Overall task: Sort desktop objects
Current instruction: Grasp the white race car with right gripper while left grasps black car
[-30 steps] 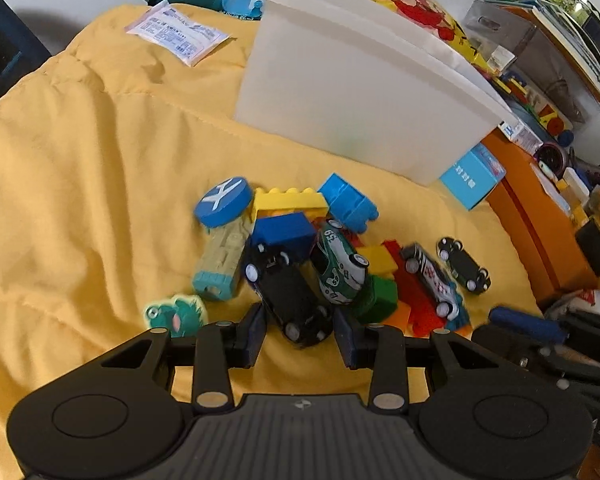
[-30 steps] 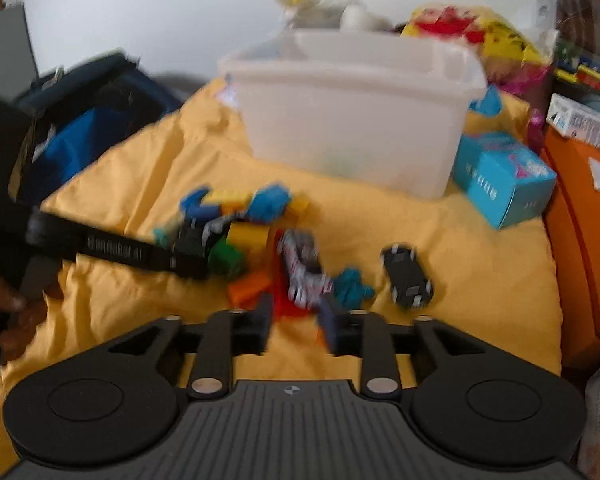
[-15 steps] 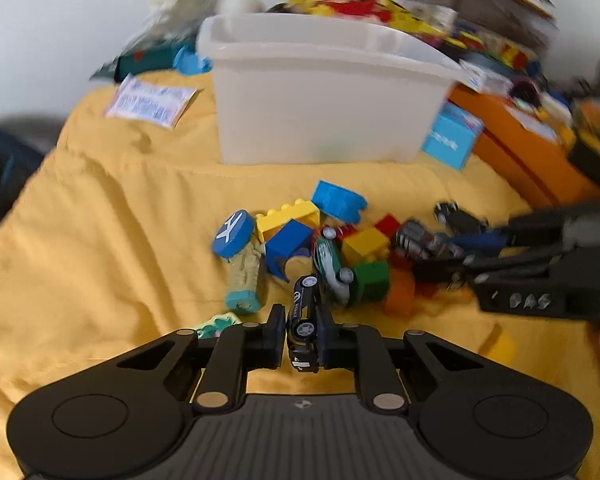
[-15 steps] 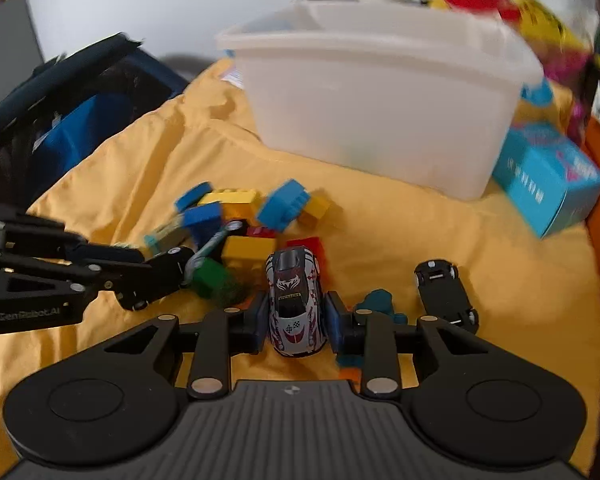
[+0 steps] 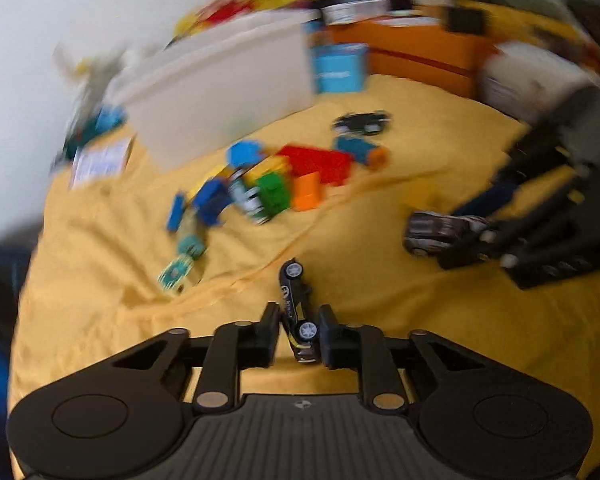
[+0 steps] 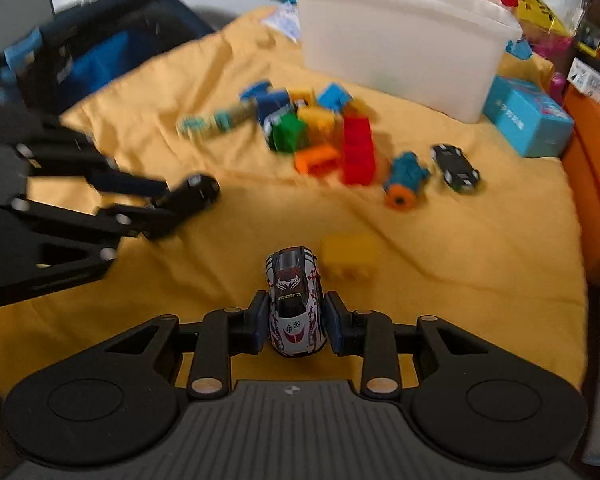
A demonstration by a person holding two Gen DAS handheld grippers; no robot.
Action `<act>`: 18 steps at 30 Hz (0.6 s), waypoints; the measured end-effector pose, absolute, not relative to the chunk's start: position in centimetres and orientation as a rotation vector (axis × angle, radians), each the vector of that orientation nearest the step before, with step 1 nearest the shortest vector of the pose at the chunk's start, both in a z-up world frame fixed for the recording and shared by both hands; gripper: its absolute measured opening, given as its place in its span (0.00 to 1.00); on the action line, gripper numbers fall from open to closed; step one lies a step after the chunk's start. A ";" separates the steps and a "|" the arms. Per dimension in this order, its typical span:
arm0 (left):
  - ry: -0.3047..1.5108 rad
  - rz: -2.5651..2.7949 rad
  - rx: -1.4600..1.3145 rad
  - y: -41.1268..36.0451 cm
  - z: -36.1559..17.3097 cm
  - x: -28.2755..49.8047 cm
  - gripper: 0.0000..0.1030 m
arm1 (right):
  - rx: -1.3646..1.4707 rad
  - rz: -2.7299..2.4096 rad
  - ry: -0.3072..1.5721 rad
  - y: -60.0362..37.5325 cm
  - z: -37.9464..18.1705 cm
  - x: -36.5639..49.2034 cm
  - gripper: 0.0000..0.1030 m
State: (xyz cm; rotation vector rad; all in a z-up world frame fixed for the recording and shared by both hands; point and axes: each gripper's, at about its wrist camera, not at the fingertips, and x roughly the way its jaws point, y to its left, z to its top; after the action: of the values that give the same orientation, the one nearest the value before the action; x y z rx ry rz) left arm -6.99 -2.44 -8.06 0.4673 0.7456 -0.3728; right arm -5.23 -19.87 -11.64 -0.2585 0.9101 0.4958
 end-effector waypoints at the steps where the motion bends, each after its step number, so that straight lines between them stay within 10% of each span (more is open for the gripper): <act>1: 0.735 -0.388 0.478 -2.8 -7.9 -7.4 0.28 | -0.261 0.495 0.907 -19.9 -11.7 -5.5 0.32; 18: 0.870 -0.384 0.211 -1.6 -9.0 -5.6 0.40 | -0.226 0.459 0.886 -19.7 -12.1 -6.1 0.42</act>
State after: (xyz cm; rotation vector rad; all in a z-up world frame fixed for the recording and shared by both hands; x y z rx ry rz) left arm -5.56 -1.62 -8.96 0.2111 0.8700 -0.3839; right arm -6.14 -19.70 -12.12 -0.2255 0.8860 0.4590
